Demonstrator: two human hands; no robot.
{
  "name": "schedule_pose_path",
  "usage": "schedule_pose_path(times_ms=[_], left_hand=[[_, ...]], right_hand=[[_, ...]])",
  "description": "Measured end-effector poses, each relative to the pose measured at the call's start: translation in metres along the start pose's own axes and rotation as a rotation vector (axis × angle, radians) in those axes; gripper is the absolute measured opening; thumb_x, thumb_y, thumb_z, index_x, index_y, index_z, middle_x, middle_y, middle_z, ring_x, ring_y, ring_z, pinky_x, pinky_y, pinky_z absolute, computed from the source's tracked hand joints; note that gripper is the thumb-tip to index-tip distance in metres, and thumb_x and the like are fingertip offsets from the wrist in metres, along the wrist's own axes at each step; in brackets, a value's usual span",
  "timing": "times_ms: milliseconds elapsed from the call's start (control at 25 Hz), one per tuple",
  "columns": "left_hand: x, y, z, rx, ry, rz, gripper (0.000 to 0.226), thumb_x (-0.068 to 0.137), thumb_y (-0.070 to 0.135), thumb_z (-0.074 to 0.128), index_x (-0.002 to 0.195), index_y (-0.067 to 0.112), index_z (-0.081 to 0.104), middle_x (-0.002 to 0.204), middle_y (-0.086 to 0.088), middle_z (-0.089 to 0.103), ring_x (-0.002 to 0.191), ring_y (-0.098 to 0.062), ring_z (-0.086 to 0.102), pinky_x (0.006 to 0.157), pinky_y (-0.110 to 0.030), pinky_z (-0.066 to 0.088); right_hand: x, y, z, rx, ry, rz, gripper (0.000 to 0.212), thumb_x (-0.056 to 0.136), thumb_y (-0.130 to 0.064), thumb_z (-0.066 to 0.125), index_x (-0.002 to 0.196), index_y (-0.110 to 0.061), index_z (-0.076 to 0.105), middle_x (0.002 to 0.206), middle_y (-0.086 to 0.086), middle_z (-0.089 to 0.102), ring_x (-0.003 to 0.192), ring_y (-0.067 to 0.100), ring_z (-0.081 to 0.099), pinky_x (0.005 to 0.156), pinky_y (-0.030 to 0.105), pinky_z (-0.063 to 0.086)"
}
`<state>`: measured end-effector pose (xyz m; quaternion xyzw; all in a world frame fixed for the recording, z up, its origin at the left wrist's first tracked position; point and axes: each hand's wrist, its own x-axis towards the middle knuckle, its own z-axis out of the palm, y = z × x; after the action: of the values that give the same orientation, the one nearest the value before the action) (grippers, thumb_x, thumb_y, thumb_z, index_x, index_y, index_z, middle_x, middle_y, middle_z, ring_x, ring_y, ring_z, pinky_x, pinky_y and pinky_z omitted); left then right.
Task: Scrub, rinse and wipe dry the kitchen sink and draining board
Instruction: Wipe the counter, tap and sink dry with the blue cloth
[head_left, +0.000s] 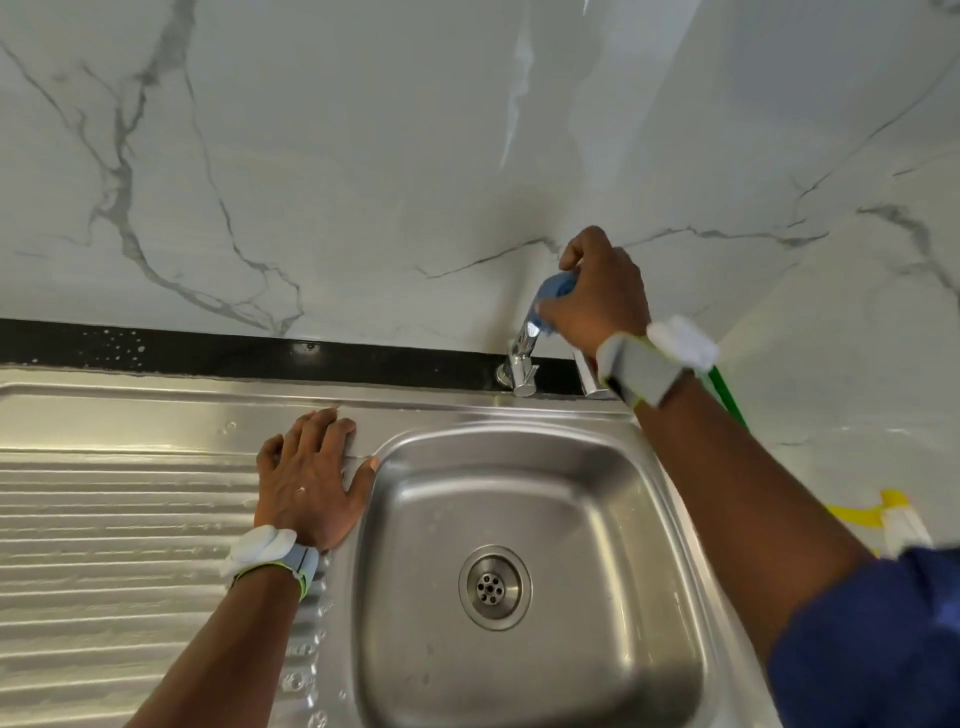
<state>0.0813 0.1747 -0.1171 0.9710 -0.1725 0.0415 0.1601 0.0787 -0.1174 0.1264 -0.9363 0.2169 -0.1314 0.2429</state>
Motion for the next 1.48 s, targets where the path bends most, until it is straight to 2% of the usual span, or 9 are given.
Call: schedule_pose_path(times_ms=[160,440,560,720,840,1000,1200,1320,1480], left_hand=[[0.002,-0.002,0.003,0.002,-0.013,-0.012,0.066,0.092,0.065,0.035,0.138,0.022,0.055,0.153,-0.006,0.049,0.144,-0.033,0.042,0.116,-0.054,0.034],[0.002,-0.004,0.008,0.030,-0.005,-0.012,0.064,0.092,0.064,0.039,0.139,0.024,0.054,0.153,-0.005,0.049,0.145,-0.031,0.041,0.116,-0.054,0.033],[0.003,-0.005,0.007,0.025,0.007,-0.018,0.062,0.092,0.063,0.041,0.139,0.025,0.054,0.154,-0.004,0.048,0.146,-0.030,0.040,0.116,-0.053,0.033],[0.001,-0.005,0.010,0.017,0.035,-0.007,0.061,0.091,0.063,0.042,0.137,0.024,0.056,0.152,-0.004,0.050,0.145,-0.031,0.041,0.115,-0.054,0.033],[0.000,-0.004,0.009,0.028,0.031,-0.002,0.061,0.093,0.064,0.039,0.133,0.023,0.059,0.149,-0.006,0.052,0.142,-0.032,0.044,0.115,-0.054,0.035],[-0.013,0.011,-0.004,-0.073,0.113,0.063,0.059,0.097,0.059,0.036,0.132,0.018,0.060,0.142,-0.009,0.056,0.133,-0.034,0.051,0.110,-0.054,0.038],[-0.057,0.102,-0.022,-0.396,0.002,0.345,0.067,0.099,0.058,0.046,0.156,0.025,0.037,0.164,-0.006,0.032,0.151,-0.026,0.032,0.118,-0.045,0.034],[-0.086,0.151,-0.032,-0.584,-0.218,0.442,0.073,0.099,0.059,0.046,0.163,0.034,0.021,0.169,0.003,0.016,0.154,-0.011,0.023,0.118,-0.026,0.031],[-0.105,0.185,-0.023,-0.590,-0.243,0.338,0.062,0.105,0.055,0.034,0.161,0.030,0.025,0.131,0.003,0.044,0.106,-0.011,0.058,0.088,-0.023,0.051]], right_hand=[[-0.053,0.017,-0.011,0.005,0.002,-0.150,0.019,0.075,-0.012,0.077,0.088,-0.024,0.069,0.098,0.001,0.062,0.089,0.013,0.057,0.075,0.021,0.046],[0.068,0.013,0.025,0.855,-0.419,0.603,0.011,0.093,-0.012,0.064,0.086,-0.004,0.062,0.090,0.017,0.065,0.067,0.022,0.062,0.050,0.028,0.059],[0.070,0.045,0.052,0.977,-0.476,0.618,0.019,0.083,-0.023,0.073,0.085,-0.005,0.069,0.081,0.012,0.069,0.068,0.021,0.065,0.061,0.028,0.057],[0.137,0.289,0.166,0.974,-0.504,0.745,0.097,0.062,-0.086,0.063,0.130,-0.016,0.064,0.116,0.008,0.071,0.098,0.024,0.065,0.084,0.044,0.058],[0.028,0.251,0.131,1.327,-0.443,0.904,0.063,0.075,-0.036,0.076,0.115,0.010,0.061,0.091,0.019,0.065,0.062,0.018,0.056,0.052,0.010,0.038],[-0.108,0.129,0.064,1.607,-0.381,1.015,0.044,0.084,-0.006,0.047,0.125,0.007,0.057,0.097,0.029,0.069,0.076,0.038,0.070,0.056,0.041,0.061],[-0.172,0.122,0.062,1.267,-0.649,0.937,0.031,0.100,-0.008,0.043,0.124,-0.022,0.057,0.090,0.012,0.068,0.077,0.031,0.069,0.075,0.058,0.057],[-0.183,0.122,0.055,1.273,-0.845,0.879,0.026,0.095,-0.018,0.039,0.115,-0.013,0.054,0.080,0.010,0.055,0.063,0.023,0.056,0.058,0.036,0.049],[-0.187,0.112,0.048,1.057,-0.912,0.744,0.024,0.096,-0.025,0.032,0.091,-0.018,0.055,0.062,0.001,0.046,0.049,0.013,0.041,0.042,0.022,0.029]])
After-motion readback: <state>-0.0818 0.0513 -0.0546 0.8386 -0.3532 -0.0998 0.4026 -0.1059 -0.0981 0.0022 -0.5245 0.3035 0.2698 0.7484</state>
